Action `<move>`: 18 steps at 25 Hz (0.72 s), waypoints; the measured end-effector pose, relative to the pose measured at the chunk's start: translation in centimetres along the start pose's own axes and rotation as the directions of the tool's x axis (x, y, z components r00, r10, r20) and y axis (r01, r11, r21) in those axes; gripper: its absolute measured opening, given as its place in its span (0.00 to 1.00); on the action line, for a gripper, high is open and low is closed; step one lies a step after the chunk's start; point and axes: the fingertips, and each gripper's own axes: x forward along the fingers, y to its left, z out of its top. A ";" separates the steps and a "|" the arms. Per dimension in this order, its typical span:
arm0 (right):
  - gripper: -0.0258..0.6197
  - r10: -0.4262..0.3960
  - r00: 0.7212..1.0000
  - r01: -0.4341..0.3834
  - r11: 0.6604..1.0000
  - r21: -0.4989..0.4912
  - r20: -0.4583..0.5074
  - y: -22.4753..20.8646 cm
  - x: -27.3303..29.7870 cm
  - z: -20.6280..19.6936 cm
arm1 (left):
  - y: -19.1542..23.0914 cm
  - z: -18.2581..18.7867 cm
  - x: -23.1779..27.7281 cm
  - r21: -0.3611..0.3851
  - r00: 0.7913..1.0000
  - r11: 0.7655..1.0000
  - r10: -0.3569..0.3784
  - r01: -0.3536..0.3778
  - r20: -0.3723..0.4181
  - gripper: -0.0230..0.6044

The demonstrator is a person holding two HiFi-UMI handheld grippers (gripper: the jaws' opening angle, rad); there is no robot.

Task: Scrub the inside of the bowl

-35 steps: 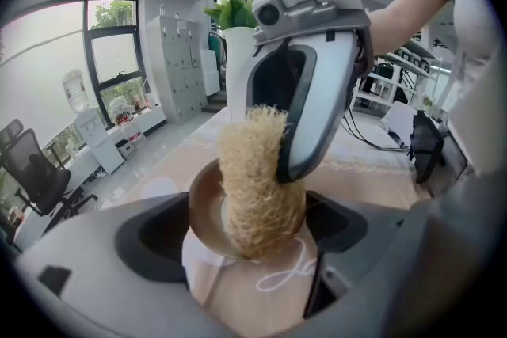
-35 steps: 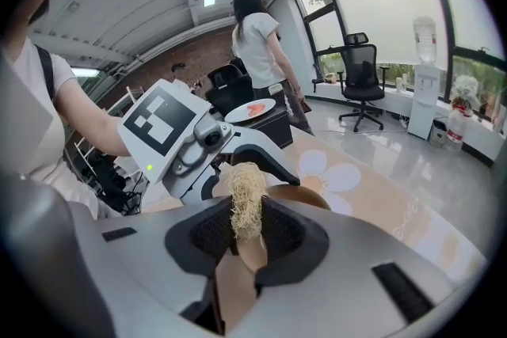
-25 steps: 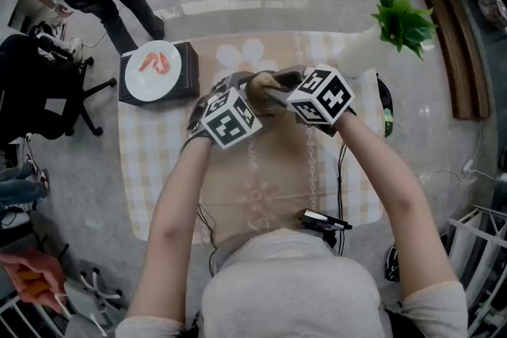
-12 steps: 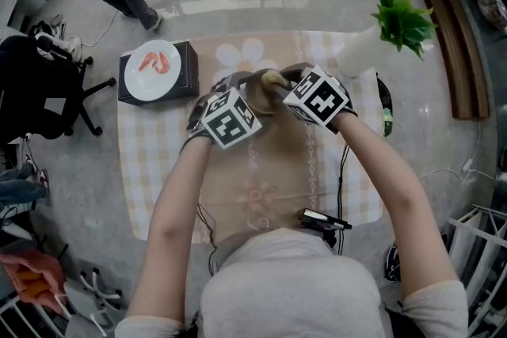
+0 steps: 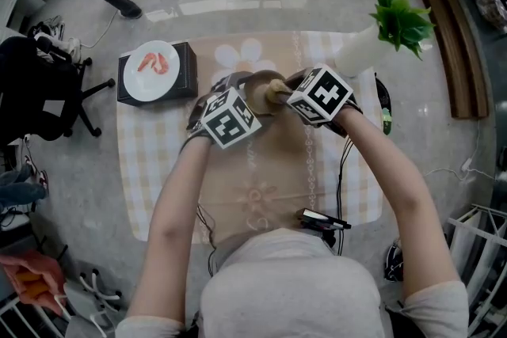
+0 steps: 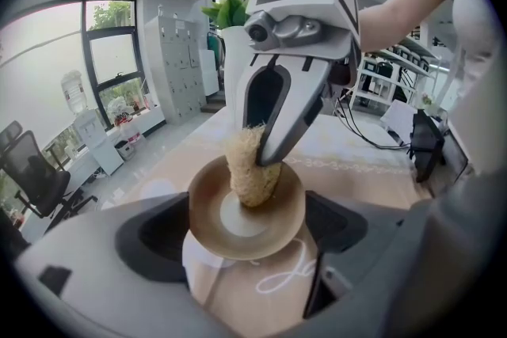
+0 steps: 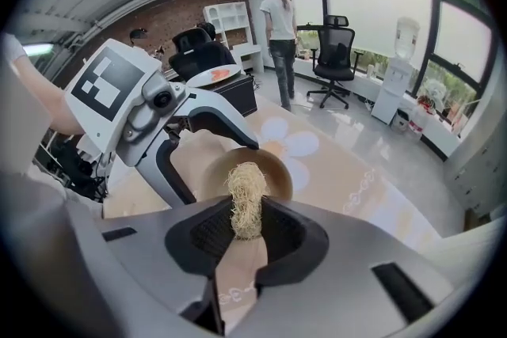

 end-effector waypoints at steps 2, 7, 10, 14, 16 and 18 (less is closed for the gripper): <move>0.18 0.040 0.999 -0.040 0.999 0.031 -0.001 0.4 0.1 -0.2 | 0.0 0.0 0.0 -0.001 1.000 1.000 0.000 0.000 0.001 0.72; 0.18 0.137 0.990 -0.139 0.985 0.105 0.018 1.7 0.5 -0.2 | 0.0 0.0 0.1 0.003 1.000 1.000 0.000 0.000 0.002 0.72; 0.18 0.181 0.983 -0.184 0.976 0.116 0.036 2.5 0.7 0.2 | -0.1 0.0 0.1 0.007 1.000 1.000 -0.002 0.002 0.002 0.72; 0.18 0.193 0.980 -0.198 0.974 0.110 0.052 2.7 1.1 0.5 | -0.3 0.1 0.2 0.019 1.000 1.000 -0.001 0.001 0.001 0.72; 0.18 0.195 0.978 -0.202 0.972 0.116 0.069 2.6 1.3 0.8 | -0.3 0.1 0.2 0.029 1.000 1.000 0.000 0.000 -0.002 0.72; 0.17 0.193 0.977 -0.204 0.971 0.128 0.092 2.5 1.4 0.9 | -0.4 0.2 0.2 0.034 1.000 0.999 -0.001 0.001 -0.004 0.72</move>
